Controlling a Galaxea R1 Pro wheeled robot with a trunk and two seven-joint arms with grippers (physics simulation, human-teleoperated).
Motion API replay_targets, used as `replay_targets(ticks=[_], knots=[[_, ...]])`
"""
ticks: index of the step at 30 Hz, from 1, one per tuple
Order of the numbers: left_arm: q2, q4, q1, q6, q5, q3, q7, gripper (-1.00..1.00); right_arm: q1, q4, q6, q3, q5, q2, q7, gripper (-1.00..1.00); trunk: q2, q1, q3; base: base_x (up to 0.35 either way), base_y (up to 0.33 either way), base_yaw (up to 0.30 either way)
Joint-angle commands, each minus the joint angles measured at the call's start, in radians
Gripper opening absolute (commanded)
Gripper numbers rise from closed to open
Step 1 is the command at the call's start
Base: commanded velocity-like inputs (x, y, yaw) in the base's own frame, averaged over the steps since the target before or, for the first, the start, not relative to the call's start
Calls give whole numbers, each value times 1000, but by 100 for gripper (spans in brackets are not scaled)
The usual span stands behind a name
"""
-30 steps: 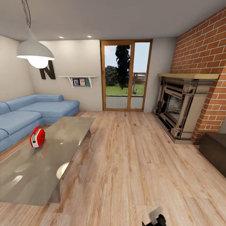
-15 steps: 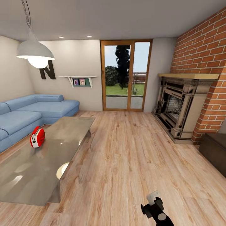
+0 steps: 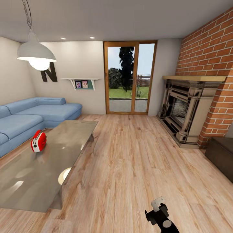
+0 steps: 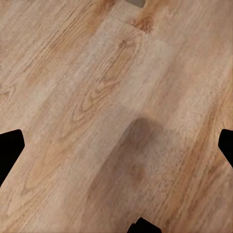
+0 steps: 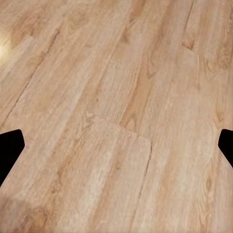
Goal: Turn on the radio receiver that's on the table in the living room.
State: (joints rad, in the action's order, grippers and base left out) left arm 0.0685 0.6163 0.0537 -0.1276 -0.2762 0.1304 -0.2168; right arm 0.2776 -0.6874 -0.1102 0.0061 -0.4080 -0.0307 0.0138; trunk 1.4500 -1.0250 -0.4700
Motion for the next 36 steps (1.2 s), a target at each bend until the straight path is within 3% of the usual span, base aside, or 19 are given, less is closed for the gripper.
replay_targets(ticks=[1,10,24,36], knots=[[0,0,0,-1,0,0,0,100,0,0,1,0,0,0,0,100,0,0,0,0,0,0],[-1,0,0,-1,1,0,-6,100,0,0,1,1,0,0,0,100,0,0,0,0,-80,45],[0,0,0,-1,3,0,-10,100,0,0,0,2,0,-5,0,100,0,0,0,7,-317,272],[2,0,0,0,5,0,-15,100,0,2,1,3,0,-5,0,100,0,0,0,164,-304,223]])
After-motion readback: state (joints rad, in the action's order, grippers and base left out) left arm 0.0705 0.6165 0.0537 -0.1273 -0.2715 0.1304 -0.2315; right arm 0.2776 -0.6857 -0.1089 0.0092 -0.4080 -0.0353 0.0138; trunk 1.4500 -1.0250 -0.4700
